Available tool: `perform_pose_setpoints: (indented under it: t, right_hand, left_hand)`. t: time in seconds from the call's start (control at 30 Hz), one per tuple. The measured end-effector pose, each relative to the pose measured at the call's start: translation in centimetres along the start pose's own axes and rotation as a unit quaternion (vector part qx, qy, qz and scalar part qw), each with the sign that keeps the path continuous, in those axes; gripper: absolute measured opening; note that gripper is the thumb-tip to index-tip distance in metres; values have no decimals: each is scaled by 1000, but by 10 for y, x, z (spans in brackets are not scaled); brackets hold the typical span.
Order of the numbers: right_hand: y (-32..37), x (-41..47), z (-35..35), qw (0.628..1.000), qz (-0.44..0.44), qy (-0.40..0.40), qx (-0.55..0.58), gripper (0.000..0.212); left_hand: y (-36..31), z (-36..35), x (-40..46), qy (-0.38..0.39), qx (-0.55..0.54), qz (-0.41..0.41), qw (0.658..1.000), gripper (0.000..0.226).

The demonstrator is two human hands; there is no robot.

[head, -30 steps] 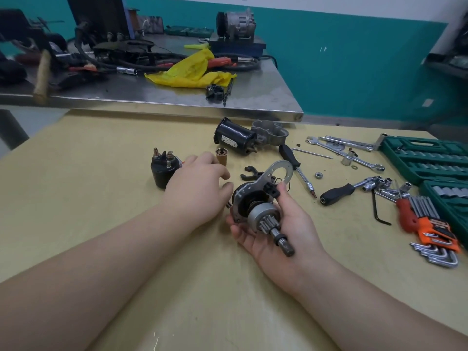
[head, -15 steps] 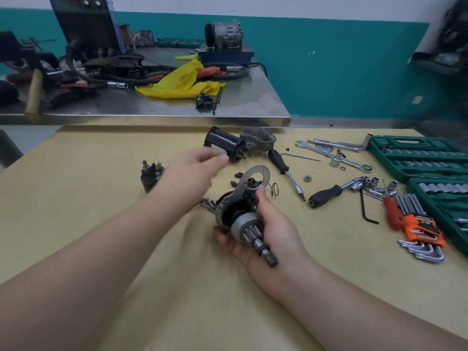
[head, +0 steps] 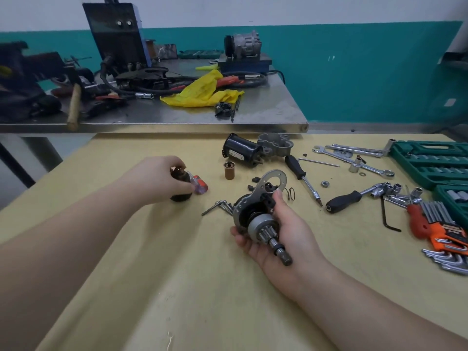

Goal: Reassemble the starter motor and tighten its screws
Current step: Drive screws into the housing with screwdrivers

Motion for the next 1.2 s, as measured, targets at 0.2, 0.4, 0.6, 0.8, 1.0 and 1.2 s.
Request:
perform_pose_setpoints:
  t: [0.2, 0.4, 0.6, 0.8, 1.0, 1.2]
  right_hand:
    - [0, -1, 1, 1000, 6, -6, -1, 59]
    - [0, 3, 3, 1000, 17, 11, -10, 55]
    - [2, 0, 1, 997, 32, 56, -36, 45]
    - [0, -3, -1, 996, 24, 60, -55, 49]
    - [0, -2, 1, 995, 20, 62, -72, 47]
    - [0, -5, -2, 991, 17, 72, -116, 53]
  left_hand:
    - [21, -12, -24, -59, -149, -30, 987, 41]
    - [5, -24, -88, 66, -629, -113, 766, 42]
    - [-40, -32, -107, 209, -777, -148, 575, 72]
    - [-48, -46, -111, 219, -830, -91, 504, 72]
    - [-38, -46, -107, 203, -777, -101, 587, 77]
    - [-28, -49, -95, 206, -801, -45, 560, 61]
Point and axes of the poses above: each hand's wrist, its own x-axis towards the middle knuckle, its own z-axis out of the back of the hand, y = z × x, the point moved 4 cm from there along x, towards the middle knuckle, and after that the axes turned 10 degrees about x, right-handed, at the moved point
